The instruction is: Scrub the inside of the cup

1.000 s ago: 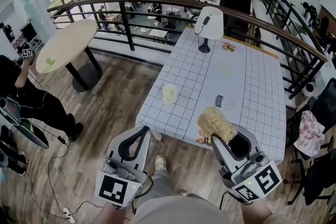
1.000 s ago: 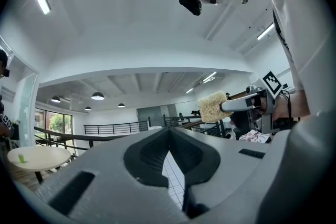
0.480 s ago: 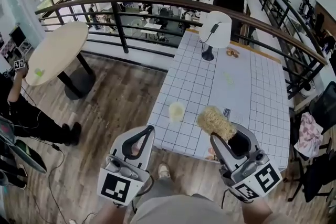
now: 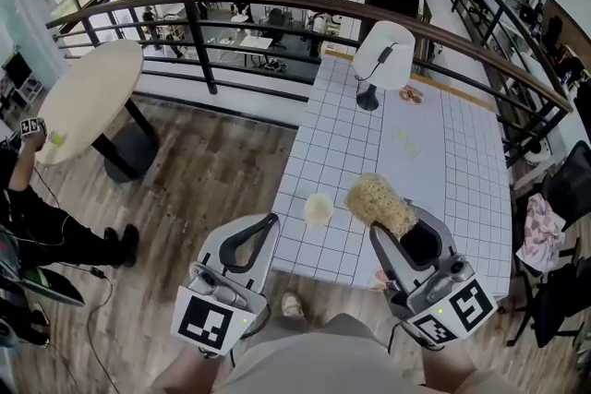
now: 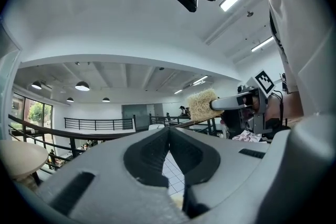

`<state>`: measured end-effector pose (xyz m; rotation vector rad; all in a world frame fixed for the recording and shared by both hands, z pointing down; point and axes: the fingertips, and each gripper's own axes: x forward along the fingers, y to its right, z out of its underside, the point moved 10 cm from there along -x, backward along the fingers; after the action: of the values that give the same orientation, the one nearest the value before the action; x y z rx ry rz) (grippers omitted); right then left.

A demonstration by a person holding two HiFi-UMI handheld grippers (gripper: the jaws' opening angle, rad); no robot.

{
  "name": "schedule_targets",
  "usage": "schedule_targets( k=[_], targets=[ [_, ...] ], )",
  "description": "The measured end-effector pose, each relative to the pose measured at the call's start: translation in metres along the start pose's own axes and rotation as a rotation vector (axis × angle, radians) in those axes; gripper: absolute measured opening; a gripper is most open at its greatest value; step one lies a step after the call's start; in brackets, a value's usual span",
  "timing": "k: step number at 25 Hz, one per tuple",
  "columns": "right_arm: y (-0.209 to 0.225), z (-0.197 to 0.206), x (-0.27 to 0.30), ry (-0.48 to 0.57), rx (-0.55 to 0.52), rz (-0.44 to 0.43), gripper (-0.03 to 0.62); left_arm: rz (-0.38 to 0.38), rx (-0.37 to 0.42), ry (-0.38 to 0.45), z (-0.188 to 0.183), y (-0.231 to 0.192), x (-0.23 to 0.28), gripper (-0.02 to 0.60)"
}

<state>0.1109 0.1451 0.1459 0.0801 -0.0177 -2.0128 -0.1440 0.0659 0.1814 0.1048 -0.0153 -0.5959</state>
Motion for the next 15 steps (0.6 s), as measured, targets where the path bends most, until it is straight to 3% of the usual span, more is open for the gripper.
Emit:
schedule_targets(
  k=[11,15],
  targets=[
    [0.022,0.005,0.02,-0.028,0.002,0.0,0.155,-0.011,-0.055,0.044,0.004,-0.019,0.025,0.014],
    [0.038,0.007,0.025,-0.038,0.009,-0.02,0.155,-0.024,-0.032,0.053,-0.001,-0.018,0.034,0.014]
  ],
)
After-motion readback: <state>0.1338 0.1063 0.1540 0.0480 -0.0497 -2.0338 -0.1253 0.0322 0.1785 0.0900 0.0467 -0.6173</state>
